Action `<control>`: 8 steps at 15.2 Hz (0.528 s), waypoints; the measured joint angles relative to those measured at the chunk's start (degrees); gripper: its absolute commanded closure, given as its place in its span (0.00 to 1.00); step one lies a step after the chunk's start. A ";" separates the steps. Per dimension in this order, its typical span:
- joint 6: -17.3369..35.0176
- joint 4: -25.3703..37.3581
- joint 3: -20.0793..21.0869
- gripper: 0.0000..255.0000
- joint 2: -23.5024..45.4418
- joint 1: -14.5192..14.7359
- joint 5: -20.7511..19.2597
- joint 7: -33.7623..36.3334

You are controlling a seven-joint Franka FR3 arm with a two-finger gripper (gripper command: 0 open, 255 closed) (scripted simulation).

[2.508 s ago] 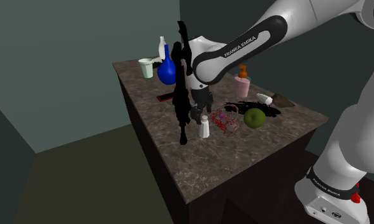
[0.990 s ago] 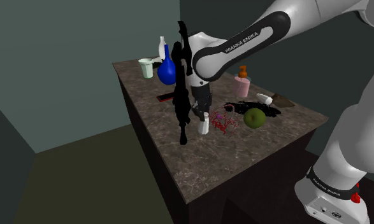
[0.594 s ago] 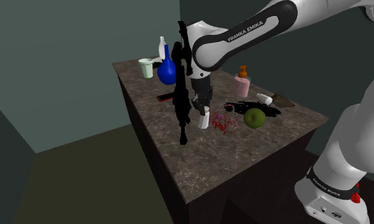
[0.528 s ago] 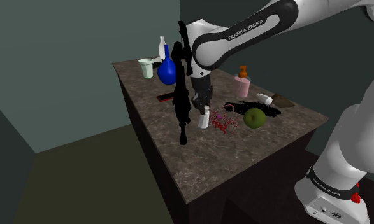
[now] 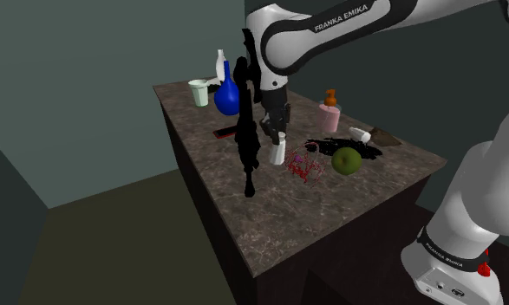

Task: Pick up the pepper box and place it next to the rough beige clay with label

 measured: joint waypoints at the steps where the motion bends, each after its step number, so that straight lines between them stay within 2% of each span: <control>1: -0.83 0.65 -0.02 1.00 -0.18 -0.02 0.03 -0.10; 8: -5.89 4.92 -0.12 1.00 -1.00 -0.08 0.18 -0.54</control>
